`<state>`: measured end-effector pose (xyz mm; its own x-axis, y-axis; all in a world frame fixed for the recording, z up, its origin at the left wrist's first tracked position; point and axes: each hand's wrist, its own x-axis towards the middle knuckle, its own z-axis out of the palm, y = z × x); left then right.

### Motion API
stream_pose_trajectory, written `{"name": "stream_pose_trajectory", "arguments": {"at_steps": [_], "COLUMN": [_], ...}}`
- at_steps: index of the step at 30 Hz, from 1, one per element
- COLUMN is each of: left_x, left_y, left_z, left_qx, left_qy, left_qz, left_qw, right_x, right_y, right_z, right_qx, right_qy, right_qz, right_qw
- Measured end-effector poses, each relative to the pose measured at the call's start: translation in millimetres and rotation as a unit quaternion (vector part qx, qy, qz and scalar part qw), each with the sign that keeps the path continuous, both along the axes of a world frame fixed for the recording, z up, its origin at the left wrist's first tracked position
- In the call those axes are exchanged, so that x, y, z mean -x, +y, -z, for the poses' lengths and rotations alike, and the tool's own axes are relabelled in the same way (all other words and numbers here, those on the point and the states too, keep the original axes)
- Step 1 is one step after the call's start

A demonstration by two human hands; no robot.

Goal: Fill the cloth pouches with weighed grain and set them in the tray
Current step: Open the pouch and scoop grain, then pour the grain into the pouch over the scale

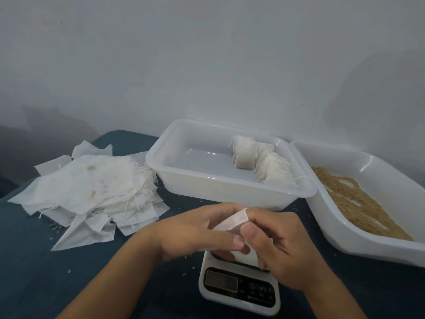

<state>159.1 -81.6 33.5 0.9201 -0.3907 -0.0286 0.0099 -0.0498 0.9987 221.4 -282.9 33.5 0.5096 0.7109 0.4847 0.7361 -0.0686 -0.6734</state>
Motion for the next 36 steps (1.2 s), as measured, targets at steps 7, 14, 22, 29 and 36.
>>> {"name": "stream_pose_trajectory", "arguments": {"at_steps": [7,14,22,29,36], "left_x": [0.5,-3.5,-10.1,-38.1,-36.6], "left_y": [3.6,-1.5,-8.3,-45.1,-55.4], "left_z": [-7.5,-1.5,6.4,-7.9,12.7], "left_qx": [-0.072,-0.084,-0.065,-0.043,-0.053], "left_qy": [-0.054,-0.076,-0.115,-0.126,-0.104], "left_qz": [0.027,-0.008,-0.111,-0.193,-0.171], "left_qw": [0.996,0.994,0.985,0.972,0.978], "right_x": [7.3,4.7,-7.8,-26.1,-79.6], "right_y": [2.0,-2.9,-11.7,-31.8,-88.1], "right_z": [-3.6,-5.9,-11.7,-19.1,-33.1], "right_qx": [0.038,0.024,-0.206,-0.346,-0.125], "right_qy": [-0.075,-0.102,-0.108,-0.046,-0.020], "right_qz": [-0.019,-0.003,0.139,0.294,0.474], "right_qw": [0.996,0.994,0.963,0.890,0.871]}}
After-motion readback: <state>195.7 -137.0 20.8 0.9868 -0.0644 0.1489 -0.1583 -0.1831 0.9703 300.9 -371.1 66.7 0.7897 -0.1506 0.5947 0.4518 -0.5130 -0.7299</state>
